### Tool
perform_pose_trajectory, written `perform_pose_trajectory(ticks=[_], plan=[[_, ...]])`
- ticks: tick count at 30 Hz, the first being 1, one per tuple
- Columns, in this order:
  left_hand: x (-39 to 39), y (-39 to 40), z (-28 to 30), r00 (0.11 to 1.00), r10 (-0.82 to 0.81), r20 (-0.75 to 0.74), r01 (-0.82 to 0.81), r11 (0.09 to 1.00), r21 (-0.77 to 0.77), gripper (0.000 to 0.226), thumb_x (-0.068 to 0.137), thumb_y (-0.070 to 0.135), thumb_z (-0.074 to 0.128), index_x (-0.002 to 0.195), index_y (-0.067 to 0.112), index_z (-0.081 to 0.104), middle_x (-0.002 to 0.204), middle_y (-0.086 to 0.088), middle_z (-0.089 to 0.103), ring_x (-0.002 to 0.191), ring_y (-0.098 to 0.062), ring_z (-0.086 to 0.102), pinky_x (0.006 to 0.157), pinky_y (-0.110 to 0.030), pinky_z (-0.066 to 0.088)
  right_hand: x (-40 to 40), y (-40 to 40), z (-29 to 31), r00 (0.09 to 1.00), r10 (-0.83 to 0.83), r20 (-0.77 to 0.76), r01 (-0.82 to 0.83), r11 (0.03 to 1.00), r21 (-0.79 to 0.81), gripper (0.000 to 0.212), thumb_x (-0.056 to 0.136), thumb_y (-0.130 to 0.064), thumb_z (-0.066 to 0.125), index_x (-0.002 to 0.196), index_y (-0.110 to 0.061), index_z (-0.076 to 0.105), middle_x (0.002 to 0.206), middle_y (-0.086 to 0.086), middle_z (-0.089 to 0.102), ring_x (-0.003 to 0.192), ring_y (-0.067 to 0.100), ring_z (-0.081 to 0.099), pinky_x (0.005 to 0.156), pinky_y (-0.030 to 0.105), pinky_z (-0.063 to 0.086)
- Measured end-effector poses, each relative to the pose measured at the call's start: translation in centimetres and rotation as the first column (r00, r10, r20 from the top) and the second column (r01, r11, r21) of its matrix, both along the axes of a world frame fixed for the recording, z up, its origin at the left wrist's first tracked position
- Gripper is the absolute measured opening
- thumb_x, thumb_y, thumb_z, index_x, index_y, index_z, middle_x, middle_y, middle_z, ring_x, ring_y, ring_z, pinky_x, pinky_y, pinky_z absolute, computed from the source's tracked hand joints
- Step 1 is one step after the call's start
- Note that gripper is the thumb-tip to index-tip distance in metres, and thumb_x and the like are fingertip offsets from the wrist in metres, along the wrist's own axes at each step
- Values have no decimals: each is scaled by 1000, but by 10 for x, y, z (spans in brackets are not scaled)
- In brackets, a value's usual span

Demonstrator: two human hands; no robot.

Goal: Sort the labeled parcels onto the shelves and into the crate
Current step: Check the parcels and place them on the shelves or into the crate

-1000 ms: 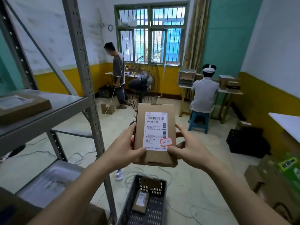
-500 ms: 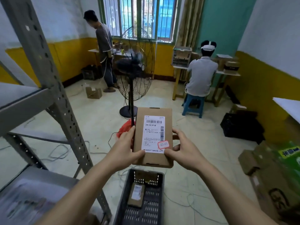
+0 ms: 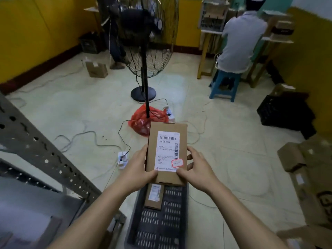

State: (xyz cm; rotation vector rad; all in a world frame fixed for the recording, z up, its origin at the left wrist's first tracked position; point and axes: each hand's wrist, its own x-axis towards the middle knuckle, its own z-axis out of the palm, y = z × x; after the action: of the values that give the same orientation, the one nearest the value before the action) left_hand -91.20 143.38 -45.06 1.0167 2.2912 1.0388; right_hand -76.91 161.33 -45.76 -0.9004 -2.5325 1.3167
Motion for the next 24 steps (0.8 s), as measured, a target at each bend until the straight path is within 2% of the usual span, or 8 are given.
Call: perform_pose_trajectory(ticks=[3,5,8,13,15,18,24], plan=[[-8,9,-51,999,12,44,-10,999,-37,81,68,46,66,142,48,33,123,17,55,107,-3,56,90,-30,52,-13,9,-58,1000,28,1,-28,999,-36,79,79,-37,76,147,-40,36,125,-3,48,90,5,60,72,13,47],[-16,15,-86,999,15,49,-13,999,-46,82,68,49,65,143,47,32,127,18,55,109,-6,57,91,-32,52,-22,15,-98,999,35,12,-34,997,-75,79,77,-38,75,145,-42,36,126,-2,47,96,7,64,85,24,55],[-26,26,-152,999,20,47,-16,997,-80,84,68,49,66,144,45,31,133,17,55,111,-7,56,92,-32,50,-31,23,-172,998,48,48,-44,995,-88,81,69,-49,71,141,-50,33,119,-8,48,105,15,62,97,40,54],[-39,38,-259,999,26,44,-21,992,-127,82,75,29,74,145,40,34,131,17,55,108,-4,56,85,-21,46,-40,30,-274,996,46,75,-37,992,-125,81,72,-38,74,143,-45,36,123,-6,47,100,13,64,94,35,54],[-41,40,-306,998,35,44,-27,986,-163,85,74,27,76,146,37,33,131,13,54,113,-9,56,91,-27,48,-42,30,-319,994,50,97,-38,992,-124,82,73,-38,74,145,-44,34,123,-6,46,96,12,64,91,32,55],[-45,38,-370,998,49,43,-37,971,-236,90,71,35,76,147,31,30,132,7,53,118,-14,53,98,-36,48,-46,25,-379,991,59,121,-41,989,-143,87,72,-40,72,148,-43,31,124,-4,45,95,13,65,91,33,55],[-53,34,-481,994,82,70,-58,954,-295,86,68,41,72,144,29,33,134,14,49,121,-14,53,99,-37,49,-57,15,-491,989,69,131,-45,983,-176,87,67,-47,69,145,-46,31,120,-8,45,100,16,64,97,40,53]])
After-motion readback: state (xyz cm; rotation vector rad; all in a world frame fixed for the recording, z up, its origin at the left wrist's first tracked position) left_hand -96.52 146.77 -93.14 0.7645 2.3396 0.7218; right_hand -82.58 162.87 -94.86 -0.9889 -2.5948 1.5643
